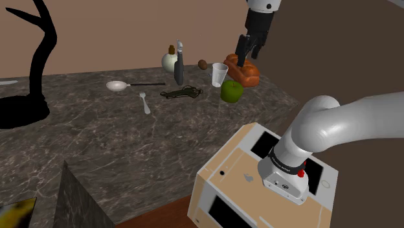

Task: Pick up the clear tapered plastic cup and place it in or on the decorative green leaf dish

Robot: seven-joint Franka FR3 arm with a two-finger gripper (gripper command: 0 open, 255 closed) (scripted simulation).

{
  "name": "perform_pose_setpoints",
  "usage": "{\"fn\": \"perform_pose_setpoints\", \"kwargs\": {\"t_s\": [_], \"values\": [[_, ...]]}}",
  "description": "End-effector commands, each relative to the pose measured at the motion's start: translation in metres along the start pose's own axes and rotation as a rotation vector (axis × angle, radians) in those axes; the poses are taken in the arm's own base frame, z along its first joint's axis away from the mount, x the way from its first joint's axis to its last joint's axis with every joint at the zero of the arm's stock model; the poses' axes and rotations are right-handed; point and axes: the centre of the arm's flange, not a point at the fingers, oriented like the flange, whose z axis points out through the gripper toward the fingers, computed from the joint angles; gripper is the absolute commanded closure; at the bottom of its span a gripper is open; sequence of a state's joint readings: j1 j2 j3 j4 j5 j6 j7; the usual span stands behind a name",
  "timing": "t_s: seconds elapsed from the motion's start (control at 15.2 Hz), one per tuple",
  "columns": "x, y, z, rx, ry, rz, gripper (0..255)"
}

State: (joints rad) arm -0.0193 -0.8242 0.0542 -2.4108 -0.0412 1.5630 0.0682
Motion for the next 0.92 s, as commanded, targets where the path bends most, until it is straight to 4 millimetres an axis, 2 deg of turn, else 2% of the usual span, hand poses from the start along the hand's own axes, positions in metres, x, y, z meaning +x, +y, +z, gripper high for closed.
{"fn": "perform_pose_setpoints", "kwargs": {"t_s": [0.0, 0.86], "values": [[0.000, 0.000, 0.000, 0.000, 0.000, 0.000, 0], [0.125, 0.070, 0.091, -0.041, -0.009, 0.000, 0]]}}
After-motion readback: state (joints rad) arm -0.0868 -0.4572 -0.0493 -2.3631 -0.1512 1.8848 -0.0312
